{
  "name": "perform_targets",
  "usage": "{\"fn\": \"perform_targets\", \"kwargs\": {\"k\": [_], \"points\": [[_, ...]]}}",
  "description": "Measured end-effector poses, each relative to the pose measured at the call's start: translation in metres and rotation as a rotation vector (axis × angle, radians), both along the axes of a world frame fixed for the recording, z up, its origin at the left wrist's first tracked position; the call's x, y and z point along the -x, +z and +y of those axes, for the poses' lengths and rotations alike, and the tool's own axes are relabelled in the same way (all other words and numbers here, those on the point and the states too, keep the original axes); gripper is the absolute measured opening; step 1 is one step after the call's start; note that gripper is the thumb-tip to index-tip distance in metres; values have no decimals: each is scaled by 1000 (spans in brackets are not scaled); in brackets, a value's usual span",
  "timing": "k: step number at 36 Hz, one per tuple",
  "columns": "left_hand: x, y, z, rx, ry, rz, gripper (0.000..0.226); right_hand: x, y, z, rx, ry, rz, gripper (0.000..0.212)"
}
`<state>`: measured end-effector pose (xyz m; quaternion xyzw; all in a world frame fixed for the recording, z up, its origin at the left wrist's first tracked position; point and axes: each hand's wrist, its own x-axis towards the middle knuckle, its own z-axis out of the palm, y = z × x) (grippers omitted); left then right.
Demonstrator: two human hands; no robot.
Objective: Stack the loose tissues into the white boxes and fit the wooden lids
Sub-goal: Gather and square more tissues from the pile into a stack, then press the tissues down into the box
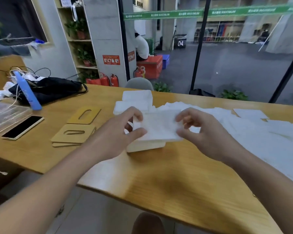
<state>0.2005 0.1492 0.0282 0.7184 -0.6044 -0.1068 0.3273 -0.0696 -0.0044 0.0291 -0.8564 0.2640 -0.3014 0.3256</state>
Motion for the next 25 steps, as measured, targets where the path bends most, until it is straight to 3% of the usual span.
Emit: {"fn": "perform_targets", "kwargs": {"k": [4,10,20,25], "points": [[-30,14,-21,-72,78,-78,18,-40,12,-23,-86,41,-9,26],[-47,8,-44,-204,91,-156,8,-81,7,-51,-15,11,107,25],[-45,2,-78,-401,20,-368,17,-111,7,-61,122,60,359,26],[-40,-1,-91,-455,-1,-394,16,-124,0,-64,290,57,485,26]]}}
